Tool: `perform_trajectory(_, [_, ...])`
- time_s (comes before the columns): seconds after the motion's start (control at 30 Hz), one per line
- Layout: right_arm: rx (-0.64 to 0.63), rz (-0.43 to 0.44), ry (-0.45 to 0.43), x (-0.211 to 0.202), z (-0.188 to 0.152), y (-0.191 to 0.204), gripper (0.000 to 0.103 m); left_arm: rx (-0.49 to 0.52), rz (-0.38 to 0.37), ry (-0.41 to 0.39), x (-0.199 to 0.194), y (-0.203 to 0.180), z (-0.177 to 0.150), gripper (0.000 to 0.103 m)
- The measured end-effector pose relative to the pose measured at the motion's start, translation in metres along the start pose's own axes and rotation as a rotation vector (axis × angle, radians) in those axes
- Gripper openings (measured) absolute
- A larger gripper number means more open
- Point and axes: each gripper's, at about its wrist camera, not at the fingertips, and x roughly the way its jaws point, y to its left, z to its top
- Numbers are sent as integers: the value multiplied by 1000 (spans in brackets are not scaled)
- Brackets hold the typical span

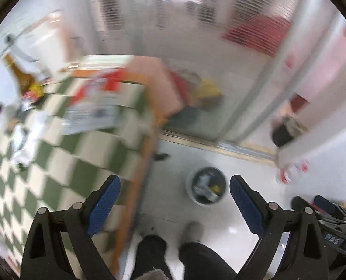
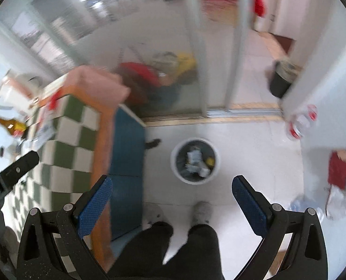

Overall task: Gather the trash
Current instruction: 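Grasp the dark cloth scrap with the left tool while the right tool grasps the white tissue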

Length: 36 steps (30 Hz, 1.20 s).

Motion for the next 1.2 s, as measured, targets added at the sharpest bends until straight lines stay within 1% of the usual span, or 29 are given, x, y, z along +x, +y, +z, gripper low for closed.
perform_trajectory(0.03, [-19,20,7,5,5,23,103,-39,46,-5,-2,35,6,96])
perform_trajectory(0.07, [-45,47,15,9,10,48,103,-62,69,-10,-6,53,5,96])
perform_trajectory(0.1, [-68,64,20,12,13,69,103,-102,105,-17,-8,83,5,96])
perform_trajectory(0.13, [-102,84,30,20,18,98,103,-155,161,-18,-9,124,5,96])
perform_trajectory(0.2, [-177,122,57,36,23,157,103,-221,248,-5,-8,177,-1,96])
perform_trajectory(0.23, [-223,142,71,45,25,190,103,-269,328,3,-6,220,-7,96])
perform_trajectory(0.3, [-335,178,104,71,25,265,103,-324,439,27,-1,271,-18,96])
perform_trajectory(0.33, [-373,188,115,81,23,290,103,-373,510,54,6,311,-28,96])
perform_trajectory(0.37, [-421,200,131,94,19,322,103,-417,552,77,12,340,-37,96])
perform_trajectory(0.4, [-484,215,154,110,16,363,103,-446,574,91,14,356,-46,96])
perform_trajectory(0.43, [-522,221,170,122,13,389,103,-490,597,113,19,380,-56,96])
perform_trajectory(0.5, [-620,227,200,150,4,447,103,-590,620,156,30,428,-77,96])
perform_trajectory(0.53, [-672,227,213,166,-1,478,103,-613,623,166,33,439,-83,96])
perform_trajectory(0.57, [-716,217,219,182,-6,506,103,-655,624,182,39,458,-93,96])
perform_trajectory(0.67, [-813,187,243,229,-19,571,103,-723,617,210,52,488,-109,96])
perform_trajectory(0.77, [-894,138,247,264,-31,610,103,-765,601,226,60,500,-117,96])
perform_trajectory(0.83, [-929,109,254,282,-39,623,103,-776,587,233,67,509,-118,96])
perform_trajectory(0.87, [-945,86,230,286,-43,627,103,-779,575,234,69,512,-119,96])
perform_trajectory(0.93, [-976,65,181,286,-48,630,100,-776,554,230,70,514,-119,96])
perform_trajectory(0.97, [-998,55,151,285,-52,630,96,-771,540,227,72,515,-118,96])
perform_trajectory(1.0, [-1009,75,120,281,-54,628,92,-765,532,226,74,514,-117,96])
perform_trajectory(1.03, [-1014,89,96,277,-54,627,75,-758,527,226,76,514,-115,96])
perform_trajectory(1.07, [-1018,95,70,272,-54,625,34,-751,518,226,79,513,-114,96])
perform_trajectory(1.1, [-1014,80,67,270,-51,623,1,-747,506,225,81,511,-111,96])
perform_trajectory(1.13, [-997,88,78,270,-48,619,5,-742,489,221,82,508,-109,96])
perform_trajectory(1.2, [-942,108,76,266,-34,608,5,-723,436,197,85,500,-99,96])
